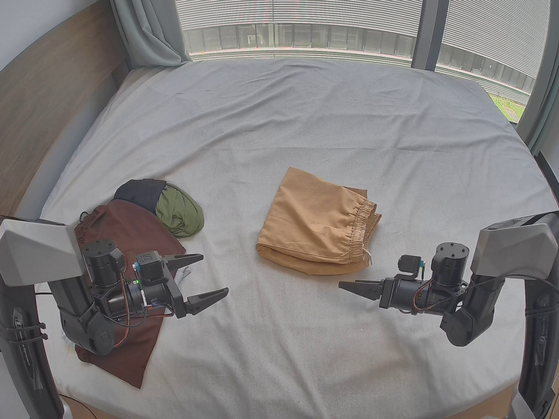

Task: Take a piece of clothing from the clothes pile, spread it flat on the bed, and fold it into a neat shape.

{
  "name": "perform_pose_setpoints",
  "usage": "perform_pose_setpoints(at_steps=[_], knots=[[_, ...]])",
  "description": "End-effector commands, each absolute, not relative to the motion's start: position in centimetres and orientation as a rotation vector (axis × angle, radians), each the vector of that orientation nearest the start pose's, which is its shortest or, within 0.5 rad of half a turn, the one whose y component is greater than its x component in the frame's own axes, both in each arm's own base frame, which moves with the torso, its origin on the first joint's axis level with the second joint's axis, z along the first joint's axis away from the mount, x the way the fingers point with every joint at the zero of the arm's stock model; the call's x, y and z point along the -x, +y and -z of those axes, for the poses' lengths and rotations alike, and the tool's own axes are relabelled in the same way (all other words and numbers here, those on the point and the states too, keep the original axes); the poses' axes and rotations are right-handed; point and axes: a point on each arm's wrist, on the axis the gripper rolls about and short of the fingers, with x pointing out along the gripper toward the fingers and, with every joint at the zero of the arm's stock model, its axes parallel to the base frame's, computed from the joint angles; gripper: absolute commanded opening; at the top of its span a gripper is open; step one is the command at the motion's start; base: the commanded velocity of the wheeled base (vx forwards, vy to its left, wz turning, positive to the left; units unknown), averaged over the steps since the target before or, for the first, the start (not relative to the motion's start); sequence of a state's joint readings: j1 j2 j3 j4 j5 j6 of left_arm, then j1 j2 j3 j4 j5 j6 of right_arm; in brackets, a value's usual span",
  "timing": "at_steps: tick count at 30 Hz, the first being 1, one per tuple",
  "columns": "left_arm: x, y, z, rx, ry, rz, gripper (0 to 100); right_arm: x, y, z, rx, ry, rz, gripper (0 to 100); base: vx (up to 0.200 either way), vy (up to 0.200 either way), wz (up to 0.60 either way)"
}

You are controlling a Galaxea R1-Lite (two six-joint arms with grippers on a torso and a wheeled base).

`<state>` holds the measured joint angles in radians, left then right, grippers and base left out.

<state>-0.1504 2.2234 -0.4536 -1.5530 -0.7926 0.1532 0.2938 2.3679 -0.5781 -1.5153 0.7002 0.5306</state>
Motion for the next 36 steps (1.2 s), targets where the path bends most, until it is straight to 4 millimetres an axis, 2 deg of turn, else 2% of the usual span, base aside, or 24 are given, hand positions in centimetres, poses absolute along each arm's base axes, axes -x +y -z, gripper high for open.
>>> perform_pose_setpoints(at_steps=[1, 5, 8, 16, 19, 22, 26, 27, 29, 36], knots=[[-30.9, -6.3, -3.2, -0.072, 0.138, 0.950, 100, -30.8, 12.6, -4.9, -0.562, 0.447, -1.005, 100, 0.000, 0.000, 0.00], [-31.0, -6.2, -3.3, -0.072, 0.136, 0.948, 100, -32.5, 13.2, -8.1, -0.627, 0.353, -1.037, 100, 0.000, 0.000, 0.00], [-31.0, -6.2, -3.3, -0.072, 0.135, 0.947, 100, -34.2, 13.2, -9.0, -0.641, 0.303, -1.040, 100, 0.000, 0.000, 0.00], [-31.0, -6.2, -3.1, -0.070, 0.142, 0.949, 100, -38.3, 12.8, -6.6, -0.668, 0.345, -0.977, 100, 0.000, 0.000, 0.00], [-31.0, -6.2, -3.0, -0.069, 0.144, 0.949, 100, -39.0, 12.8, -6.0, -0.672, 0.357, -0.967, 100, 0.000, 0.000, 0.00], [-31.0, -6.2, -3.0, -0.069, 0.144, 0.949, 100, -40.3, 12.6, -4.3, -0.682, 0.388, -0.941, 100, 0.000, 0.000, 0.00], [-31.0, -6.2, -3.0, -0.069, 0.145, 0.949, 100, -41.0, 12.7, -2.1, -0.692, 0.423, -0.922, 100, 0.000, 0.000, 0.00], [-31.0, -6.2, -3.0, -0.069, 0.145, 0.949, 100, -41.0, 12.7, -2.1, -0.692, 0.423, -0.922, 100, 0.000, 0.000, 0.00], [-31.0, -6.2, -3.0, -0.067, 0.146, 0.949, 100, -41.1, 12.5, -0.5, -0.699, 0.452, -0.903, 100, 0.000, 0.000, 0.00], [-31.0, -6.3, -2.7, -0.065, 0.153, 0.952, 100, -41.7, 12.3, 1.3, -0.704, 0.467, -0.887, 100, 0.000, 0.000, 0.00]])
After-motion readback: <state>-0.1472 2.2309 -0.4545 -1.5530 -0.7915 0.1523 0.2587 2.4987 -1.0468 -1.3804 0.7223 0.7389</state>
